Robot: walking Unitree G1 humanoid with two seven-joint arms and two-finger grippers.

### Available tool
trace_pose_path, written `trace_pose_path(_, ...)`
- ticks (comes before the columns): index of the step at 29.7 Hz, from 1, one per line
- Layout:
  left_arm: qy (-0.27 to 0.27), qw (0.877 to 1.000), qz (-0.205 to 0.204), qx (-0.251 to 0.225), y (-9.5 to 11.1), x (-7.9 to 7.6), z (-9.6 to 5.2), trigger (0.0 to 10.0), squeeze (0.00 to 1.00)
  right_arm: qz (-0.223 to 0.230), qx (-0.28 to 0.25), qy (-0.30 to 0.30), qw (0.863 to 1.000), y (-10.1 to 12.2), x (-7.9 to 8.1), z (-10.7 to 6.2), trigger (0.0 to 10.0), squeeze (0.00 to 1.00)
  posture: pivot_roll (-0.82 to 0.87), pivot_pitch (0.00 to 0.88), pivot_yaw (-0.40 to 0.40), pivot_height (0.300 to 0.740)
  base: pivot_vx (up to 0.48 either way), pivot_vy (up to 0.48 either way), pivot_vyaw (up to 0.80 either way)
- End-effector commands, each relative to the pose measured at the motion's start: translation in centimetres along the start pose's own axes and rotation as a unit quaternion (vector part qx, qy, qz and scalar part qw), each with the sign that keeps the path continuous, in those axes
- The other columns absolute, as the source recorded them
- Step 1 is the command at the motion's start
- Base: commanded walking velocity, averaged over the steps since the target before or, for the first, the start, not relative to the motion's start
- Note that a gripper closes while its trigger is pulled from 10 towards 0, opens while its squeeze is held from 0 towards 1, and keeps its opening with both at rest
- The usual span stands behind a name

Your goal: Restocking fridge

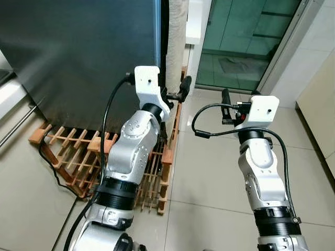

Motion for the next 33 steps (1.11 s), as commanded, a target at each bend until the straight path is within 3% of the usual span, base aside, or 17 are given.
trace_pose_path(1, -0.007, 1.000, 0.004, -0.010, 0.6, -0.7, 0.5, 10.0, 0.00, -0.002, -0.015, -0.002, 1.000, 0.8, -0.1, 0.4, 10.0, 0.00, -0.12, 0.000, 0.008, 0.740, 0.000, 0.000, 0.00)
trace_pose_path(8, -0.009, 1.000, 0.003, -0.010, 0.4, -1.3, 1.0, 10.0, 0.00, -0.003, -0.015, -0.005, 1.000, 0.8, -0.1, 0.3, 10.0, 0.00, -0.12, 0.000, 0.013, 0.740, 0.000, 0.000, 0.00)
trace_pose_path(11, -0.026, 1.000, -0.006, -0.013, 0.5, -2.2, 1.3, 10.0, 0.00, -0.002, -0.015, -0.006, 1.000, 0.8, -0.1, 0.3, 10.0, 0.00, -0.13, 0.000, 0.016, 0.740, 0.000, 0.000, 0.00)
trace_pose_path(18, -0.127, 0.991, -0.041, 0.015, 0.2, -6.8, 1.8, 10.0, 0.00, -0.003, -0.015, -0.009, 1.000, 0.8, -0.2, 0.3, 10.0, 0.00, -0.13, 0.000, 0.016, 0.740, 0.000, 0.000, 0.00)
trace_pose_path(20, -0.139, 0.989, -0.044, 0.020, 0.1, -7.3, 1.8, 10.0, 0.00, -0.003, -0.015, -0.009, 1.000, 0.8, -0.2, 0.3, 10.0, 0.00, -0.13, 0.000, 0.016, 0.740, 0.000, 0.000, 0.00)
trace_pose_path(24, -0.194, 0.978, -0.063, 0.042, -0.5, -9.7, 1.8, 10.0, 0.00, -0.002, -0.016, -0.011, 1.000, 0.9, -0.2, 0.4, 10.0, 0.00, -0.13, 0.000, 0.021, 0.740, 0.000, 0.000, 0.00)
trace_pose_path(26, -0.204, 0.976, -0.067, 0.046, -0.6, -10.2, 1.7, 10.0, 0.00, -0.001, -0.016, -0.012, 1.000, 0.9, -0.2, 0.5, 10.0, 0.00, -0.13, 0.000, 0.021, 0.740, 0.000, 0.000, 0.00)
trace_pose_path(33, -0.310, 0.938, -0.131, 0.089, -1.2, -14.0, 0.1, 10.0, 0.00, 0.005, -0.015, -0.014, 1.000, 0.9, -0.1, 0.5, 10.0, 0.00, -0.13, 0.000, 0.029, 0.740, 0.000, 0.000, 0.00)
Point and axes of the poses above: a point about 5 cm out from each wrist's last joint towards the gripper, its own z axis pointing out of the wrist towards the gripper, its own y axis along the axis of the wrist's last joint, x = y × z, the point moved 4 cm from there along z, pointing out of the wrist towards the gripper, and after that the axes turned 10 degrees about -z, right-handed, at the moved point
